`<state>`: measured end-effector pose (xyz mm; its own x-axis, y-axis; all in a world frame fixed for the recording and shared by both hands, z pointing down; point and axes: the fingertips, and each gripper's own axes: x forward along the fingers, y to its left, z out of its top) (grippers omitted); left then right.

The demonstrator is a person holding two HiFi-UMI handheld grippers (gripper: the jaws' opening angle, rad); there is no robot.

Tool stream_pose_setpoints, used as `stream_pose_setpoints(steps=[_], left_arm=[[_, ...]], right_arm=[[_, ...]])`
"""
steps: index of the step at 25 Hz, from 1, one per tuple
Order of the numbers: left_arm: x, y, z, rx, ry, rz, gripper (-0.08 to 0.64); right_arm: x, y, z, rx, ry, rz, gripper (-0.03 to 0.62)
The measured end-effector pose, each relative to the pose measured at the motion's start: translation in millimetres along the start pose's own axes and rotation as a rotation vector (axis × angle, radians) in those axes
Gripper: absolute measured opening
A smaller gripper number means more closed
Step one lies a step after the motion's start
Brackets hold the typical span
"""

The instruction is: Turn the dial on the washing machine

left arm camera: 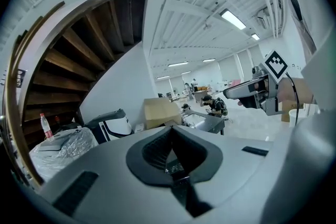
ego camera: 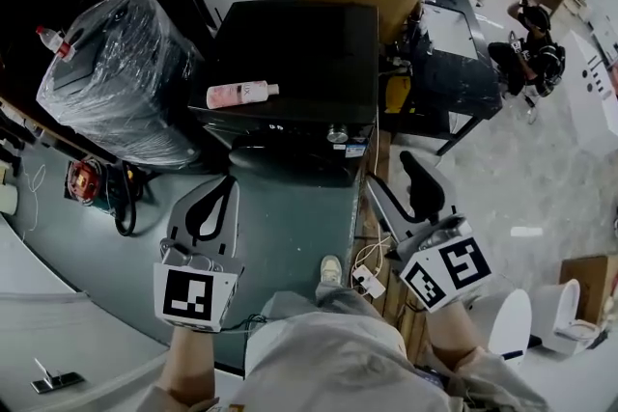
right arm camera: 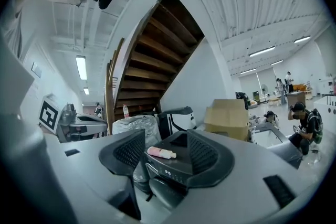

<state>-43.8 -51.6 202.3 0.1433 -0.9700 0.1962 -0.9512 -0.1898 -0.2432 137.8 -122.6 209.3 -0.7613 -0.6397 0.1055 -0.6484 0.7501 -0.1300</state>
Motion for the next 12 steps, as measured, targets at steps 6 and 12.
stream_pose_setpoints(steps=[6,12], left_arm=[[30.3,-3.3,-2.7,0.020,0.016,-0.024,0.020],[44.4,2.1,-5.2,0.029,-0.002,-0.042,0.019]], right_arm=[[21.6,-22.4,-11.6,0.027,0.014,-0.005,0.268],[35.4,-31.2,-21.0,0.022,0.035,-0.016,0.272]])
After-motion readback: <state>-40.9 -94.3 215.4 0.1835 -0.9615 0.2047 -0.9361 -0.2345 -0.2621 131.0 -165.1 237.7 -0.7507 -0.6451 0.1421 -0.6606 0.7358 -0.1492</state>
